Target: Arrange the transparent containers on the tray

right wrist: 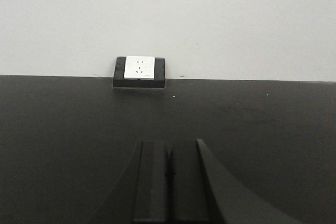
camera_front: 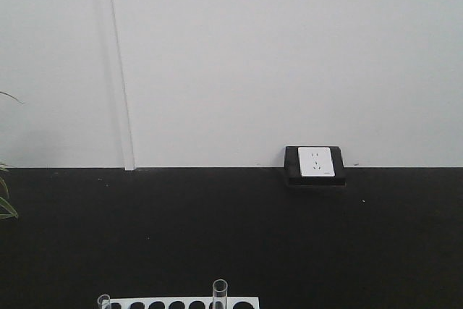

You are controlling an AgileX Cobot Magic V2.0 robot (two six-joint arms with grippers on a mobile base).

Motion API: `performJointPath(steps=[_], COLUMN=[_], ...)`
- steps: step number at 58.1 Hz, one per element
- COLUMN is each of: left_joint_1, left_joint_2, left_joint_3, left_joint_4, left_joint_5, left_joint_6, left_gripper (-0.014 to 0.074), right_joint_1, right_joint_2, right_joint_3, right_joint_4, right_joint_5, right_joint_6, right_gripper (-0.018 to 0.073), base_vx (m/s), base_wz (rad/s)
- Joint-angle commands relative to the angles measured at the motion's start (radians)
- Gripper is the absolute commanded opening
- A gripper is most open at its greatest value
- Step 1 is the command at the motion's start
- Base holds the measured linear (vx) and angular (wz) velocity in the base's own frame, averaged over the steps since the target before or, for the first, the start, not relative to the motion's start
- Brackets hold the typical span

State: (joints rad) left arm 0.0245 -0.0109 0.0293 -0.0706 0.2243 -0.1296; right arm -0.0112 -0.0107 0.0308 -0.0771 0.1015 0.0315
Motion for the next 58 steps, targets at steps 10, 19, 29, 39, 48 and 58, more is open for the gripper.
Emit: performJointPath(steps=[10,19,29,39,48,58], left_joint_1=[-0.002,-0.002,-0.002,-0.002,-0.002,-0.002], left_joint_2=[-0.002,-0.002,-0.002,-0.002,-0.002,-0.002], left_joint_3=[0.027,0.027,0.027,0.027,0.027,0.027], left_joint_4=[-0.009,-0.009,-0.009,-0.009,-0.009,-0.009], left_joint_5=[-0.089,-0.089,-0.089,-0.089,-0.089,-0.097], left_joint_6=[-0.004,-0.004,-0.004,-0.004,-0.004,-0.004], left_gripper=[-0.0006,-0.0006,-0.0006,-0.0006,-0.0006,-0.0007], right_joint_1=[0.001,0.001,0.001,0.001,0.001,0.001], right_joint_2=[-0.008,-0.008,-0.008,-0.008,-0.008,-0.008], right_joint_3=[0.008,0.008,0.008,0.008,0.008,0.008], right_joint_4=[-0.007,-0.007,-0.007,-0.007,-0.007,-0.007], right_joint_5=[-0.085,-0.085,-0.085,-0.085,-0.089,-0.095], right_joint_6=[-0.005,-0.005,-0.005,-0.005,-0.005,-0.005], right_gripper=[-0.0011,-0.0011,-0.0011,-0.0011,-0.0011,-0.0011], base_vx=[0.0,0.0,0.0,0.0,0.0,0.0], base_wz=[0.0,0.0,0.0,0.0,0.0,0.0])
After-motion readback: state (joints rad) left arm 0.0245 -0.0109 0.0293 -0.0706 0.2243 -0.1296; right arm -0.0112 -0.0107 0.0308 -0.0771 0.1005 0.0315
